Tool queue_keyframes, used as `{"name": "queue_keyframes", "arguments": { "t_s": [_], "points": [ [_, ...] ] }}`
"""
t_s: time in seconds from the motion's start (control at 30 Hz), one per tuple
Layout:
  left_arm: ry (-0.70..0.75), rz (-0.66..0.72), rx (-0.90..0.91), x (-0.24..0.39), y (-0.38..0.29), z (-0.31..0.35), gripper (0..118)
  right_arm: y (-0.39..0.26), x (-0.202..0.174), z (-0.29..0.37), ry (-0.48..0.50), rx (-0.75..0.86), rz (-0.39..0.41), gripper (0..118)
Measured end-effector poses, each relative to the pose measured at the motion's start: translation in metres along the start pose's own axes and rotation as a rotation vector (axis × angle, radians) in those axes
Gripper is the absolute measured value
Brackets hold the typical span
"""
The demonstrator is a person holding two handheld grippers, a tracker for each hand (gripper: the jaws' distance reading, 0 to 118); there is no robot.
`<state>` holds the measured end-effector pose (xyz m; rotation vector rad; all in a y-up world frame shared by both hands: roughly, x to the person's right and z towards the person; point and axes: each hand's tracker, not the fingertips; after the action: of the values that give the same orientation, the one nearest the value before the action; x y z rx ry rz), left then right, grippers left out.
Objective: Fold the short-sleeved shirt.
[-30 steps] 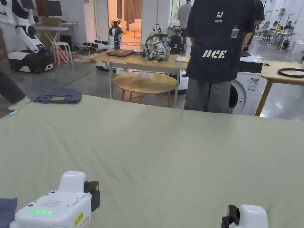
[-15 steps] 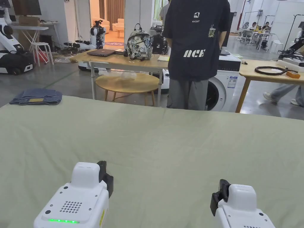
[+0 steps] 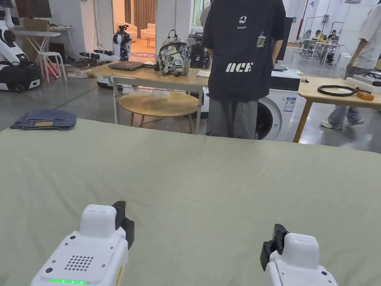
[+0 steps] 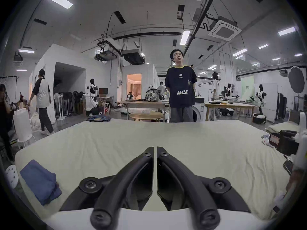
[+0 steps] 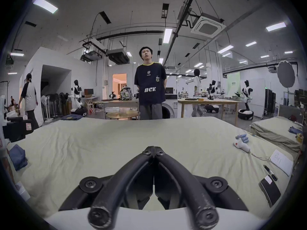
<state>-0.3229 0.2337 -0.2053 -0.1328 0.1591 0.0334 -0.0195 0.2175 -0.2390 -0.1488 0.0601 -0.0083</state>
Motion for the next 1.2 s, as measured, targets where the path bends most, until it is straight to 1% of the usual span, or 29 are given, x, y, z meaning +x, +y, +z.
{"name": "queue_keyframes", "arguments": {
  "t_s": [0.13,0.23,0.27,0.3,0.33,0.43,0.47,0.53,0.57,0.6,0.63,0.67,0.73,0.8,1.1,1.2],
  "points": [
    [-0.008,0.007,0.003,-0.001,0.001,0.001,0,0.001,-0.003,-0.001,0.018,-0.013,0.008,0],
    [-0.012,0.013,0.003,-0.002,0.001,0.001,0,0.001,-0.004,-0.002,0.011,-0.01,0.018,0],
    [-0.005,0.015,0.003,-0.002,0.001,0.001,0,0.001,-0.004,-0.002,0.004,-0.009,0.023,1],
    [-0.006,0.015,0.003,-0.002,0.001,0.001,2,0.001,-0.004,-0.002,0.003,-0.008,0.024,4],
    [-0.008,0.016,0.003,-0.002,0.001,0.001,6,0.001,-0.004,-0.002,0.004,-0.008,0.024,9],
    [-0.006,0.019,0.015,-0.001,0.0,0.002,28,0.002,-0.004,-0.002,0.003,-0.012,0.017,65],
    [-0.009,0.023,0.019,0.0,0.0,0.002,39,0.001,-0.004,-0.002,-0.001,-0.008,0.019,80],
    [-0.016,0.029,0.029,0.001,0.0,0.003,58,0.001,-0.004,-0.001,0.001,0.0,0.035,82],
    [-0.02,0.026,0.033,0.002,-0.001,0.003,68,0.001,-0.005,-0.002,0.006,-0.003,0.045,85],
    [-0.022,0.022,0.037,0.004,-0.001,0.004,70,0.001,-0.005,-0.002,0.01,-0.007,0.053,90],
    [-0.02,0.01,0.041,0.005,-0.001,0.004,70,0.001,-0.006,-0.002,0.01,-0.008,0.059,95],
    [-0.019,0.002,0.041,0.006,-0.001,0.003,70,0.0,-0.007,-0.002,0.006,-0.004,0.064,97],
    [-0.017,-0.009,0.04,0.009,0.0,0.003,70,0.0,-0.009,-0.002,-0.022,0.001,0.074,97],
    [-0.017,-0.018,0.044,0.011,0.0,0.003,70,0.0,-0.009,-0.002,-0.03,0.001,0.071,97],
    [-0.025,-0.021,0.08,0.01,0.001,0.002,70,0.002,-0.002,-0.004,-0.007,0.002,0.021,97],
    [-0.018,-0.026,0.091,0.008,0.0,0.001,70,0.002,-0.002,-0.006,-0.017,0.006,0.028,97]
  ]
}}
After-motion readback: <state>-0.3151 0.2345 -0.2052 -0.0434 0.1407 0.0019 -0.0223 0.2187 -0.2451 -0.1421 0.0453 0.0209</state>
